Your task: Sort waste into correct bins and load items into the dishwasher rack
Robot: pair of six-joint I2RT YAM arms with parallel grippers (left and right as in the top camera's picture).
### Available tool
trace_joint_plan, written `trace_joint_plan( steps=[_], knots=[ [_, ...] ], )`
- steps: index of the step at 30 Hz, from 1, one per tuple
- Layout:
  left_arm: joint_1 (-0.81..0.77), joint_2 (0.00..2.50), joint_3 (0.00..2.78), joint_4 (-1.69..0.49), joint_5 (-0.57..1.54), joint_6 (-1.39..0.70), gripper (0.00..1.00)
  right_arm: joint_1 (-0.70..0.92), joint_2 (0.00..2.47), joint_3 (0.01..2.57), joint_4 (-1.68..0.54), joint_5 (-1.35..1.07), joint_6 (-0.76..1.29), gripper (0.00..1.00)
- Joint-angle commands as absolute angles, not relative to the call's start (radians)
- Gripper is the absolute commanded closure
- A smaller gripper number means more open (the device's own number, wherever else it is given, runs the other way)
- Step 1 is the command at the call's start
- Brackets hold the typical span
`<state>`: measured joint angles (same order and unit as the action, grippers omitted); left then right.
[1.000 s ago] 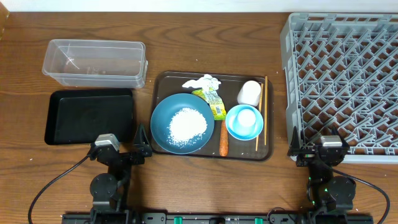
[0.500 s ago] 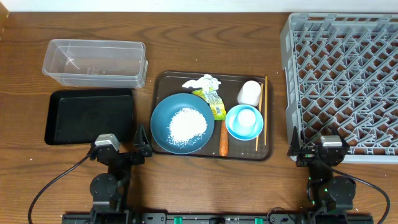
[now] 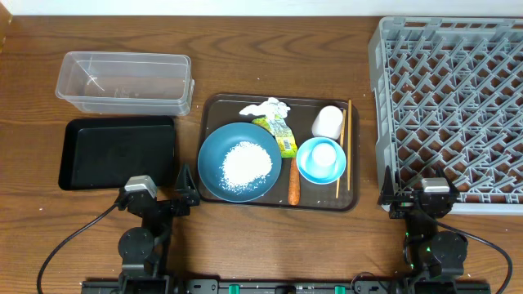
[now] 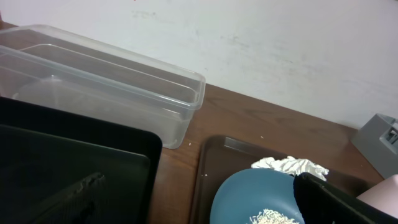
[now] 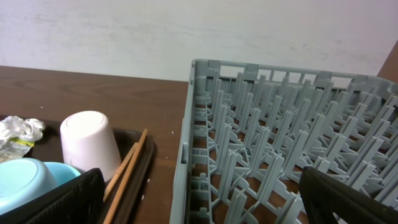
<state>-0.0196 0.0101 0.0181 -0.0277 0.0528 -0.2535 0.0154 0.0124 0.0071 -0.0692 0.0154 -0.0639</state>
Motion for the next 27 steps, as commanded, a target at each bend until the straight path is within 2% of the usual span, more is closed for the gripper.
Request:
trace_joint_plan(
  steps=[1, 19, 24, 27],
  knots=[
    [-0.014, 0.005, 0.004, -0.066, 0.055, -0.237, 0.02, 0.023, 0.009, 0.006, -0.072, 0.026, -0.077, 0.01],
    [-0.014, 0.005, 0.004, -0.066, 0.062, -0.249, 0.02, 0.023, 0.009, 0.006, -0.072, 0.026, -0.076, 0.01],
    [-0.014, 0.005, 0.005, -0.043, 0.341, -0.648, 0.02, 0.023, 0.009, 0.006, -0.072, 0.026, -0.076, 0.01],
    [-0.014, 0.005, 0.005, -0.036, 0.471, -0.790, 0.02, 0.023, 0.009, 0.006, -0.072, 0.026, -0.076, 0.01]
  ],
)
